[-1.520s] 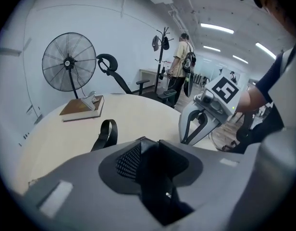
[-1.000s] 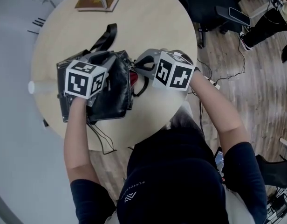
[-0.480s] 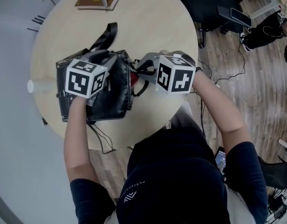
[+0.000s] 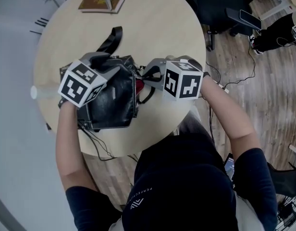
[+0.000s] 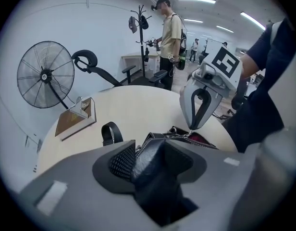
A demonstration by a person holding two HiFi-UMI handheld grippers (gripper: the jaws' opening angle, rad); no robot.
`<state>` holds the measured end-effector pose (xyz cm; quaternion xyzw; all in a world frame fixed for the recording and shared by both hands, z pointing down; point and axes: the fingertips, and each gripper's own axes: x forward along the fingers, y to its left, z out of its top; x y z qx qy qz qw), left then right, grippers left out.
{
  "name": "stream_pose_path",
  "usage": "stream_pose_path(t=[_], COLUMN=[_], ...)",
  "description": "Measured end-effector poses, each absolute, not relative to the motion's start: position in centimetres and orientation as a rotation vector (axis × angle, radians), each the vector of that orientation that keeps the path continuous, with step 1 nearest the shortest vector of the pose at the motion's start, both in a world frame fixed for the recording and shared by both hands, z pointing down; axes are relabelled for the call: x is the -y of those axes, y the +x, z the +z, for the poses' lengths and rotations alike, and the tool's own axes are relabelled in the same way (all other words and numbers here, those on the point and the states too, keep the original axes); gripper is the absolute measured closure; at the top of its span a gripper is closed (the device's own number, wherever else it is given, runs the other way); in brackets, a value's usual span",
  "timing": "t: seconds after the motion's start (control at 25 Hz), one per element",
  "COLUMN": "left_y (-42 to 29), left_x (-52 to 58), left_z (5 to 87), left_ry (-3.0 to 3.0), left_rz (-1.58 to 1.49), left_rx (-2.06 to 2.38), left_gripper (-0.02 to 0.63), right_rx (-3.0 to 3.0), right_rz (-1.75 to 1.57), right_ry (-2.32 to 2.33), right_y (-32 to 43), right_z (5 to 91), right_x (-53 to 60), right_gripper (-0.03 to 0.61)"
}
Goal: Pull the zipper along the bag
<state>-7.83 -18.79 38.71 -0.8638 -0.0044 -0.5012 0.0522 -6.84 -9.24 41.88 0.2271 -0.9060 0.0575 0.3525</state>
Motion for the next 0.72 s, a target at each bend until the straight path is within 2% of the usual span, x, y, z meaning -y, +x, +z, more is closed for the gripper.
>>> stream_pose_path(t=[0.32,0.72], left_y=[-6.9,-6.1], left_x=[18.3,17.9], left_z=[39.5,40.6], left_ry=[-2.559,-2.485], left_rz=[-1.628,-1.755], left_rx=[0.337,0.563], left_gripper=[0.395,0.342], right_rx=[2.365,2.396], right_rz=[0.137,0.096], right_ry=[0.511,0.423], right_y=[-7.0,-6.9], right_z=[42.0,41.9], right_x=[9.2,9.1], right_gripper=[0.565,0.565])
